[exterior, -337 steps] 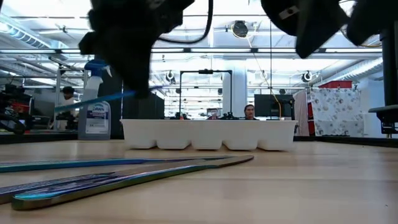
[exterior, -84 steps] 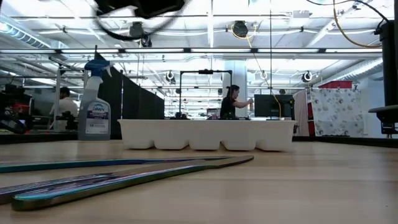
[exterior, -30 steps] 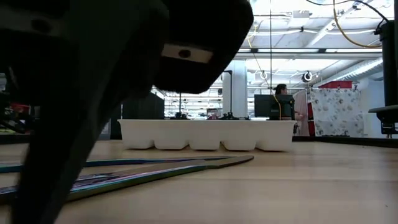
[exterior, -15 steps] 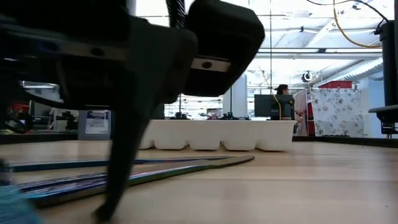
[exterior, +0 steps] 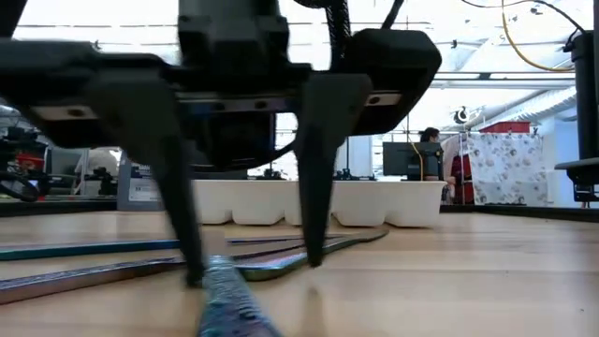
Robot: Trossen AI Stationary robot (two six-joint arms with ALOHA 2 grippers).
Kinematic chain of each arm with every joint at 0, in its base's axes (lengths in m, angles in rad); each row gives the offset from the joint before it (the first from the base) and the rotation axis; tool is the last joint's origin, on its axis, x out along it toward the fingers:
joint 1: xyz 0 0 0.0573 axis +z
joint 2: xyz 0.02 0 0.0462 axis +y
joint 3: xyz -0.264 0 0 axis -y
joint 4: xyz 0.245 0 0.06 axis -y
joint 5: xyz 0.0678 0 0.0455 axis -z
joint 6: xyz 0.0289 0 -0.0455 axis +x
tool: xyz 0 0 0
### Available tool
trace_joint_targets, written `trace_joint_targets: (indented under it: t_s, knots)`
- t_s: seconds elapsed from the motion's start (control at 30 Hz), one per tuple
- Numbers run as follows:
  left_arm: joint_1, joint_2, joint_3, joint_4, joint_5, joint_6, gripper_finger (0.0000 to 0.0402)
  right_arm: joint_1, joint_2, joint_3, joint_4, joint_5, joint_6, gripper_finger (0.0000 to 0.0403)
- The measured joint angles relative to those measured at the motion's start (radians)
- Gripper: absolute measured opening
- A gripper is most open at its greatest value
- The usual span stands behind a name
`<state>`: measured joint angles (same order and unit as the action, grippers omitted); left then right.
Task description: Sort silverware
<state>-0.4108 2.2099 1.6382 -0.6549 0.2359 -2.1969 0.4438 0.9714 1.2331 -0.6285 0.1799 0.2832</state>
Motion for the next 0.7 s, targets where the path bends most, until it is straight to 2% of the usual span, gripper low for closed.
trace_joint_targets:
  t_s: [0.33,0.43,0.7]
  knots:
    - [0.048,-0.044,0.001,-0.216,0.009,0.182,0.0194,0.0,0.001,0.0,-0.005,0.0,0.0,0.0141]
    - [0.054,-0.05,0.008,-0.18,0.031,0.224,0.0194,0.0,0.0,0.0,-0.009,0.0,0.001,0.0141]
    - [0.035,-0.051,0.02,-0.207,0.026,0.31,0.0194,0.0,0.0,0.0,-0.016,0.0,0.009,0.0141]
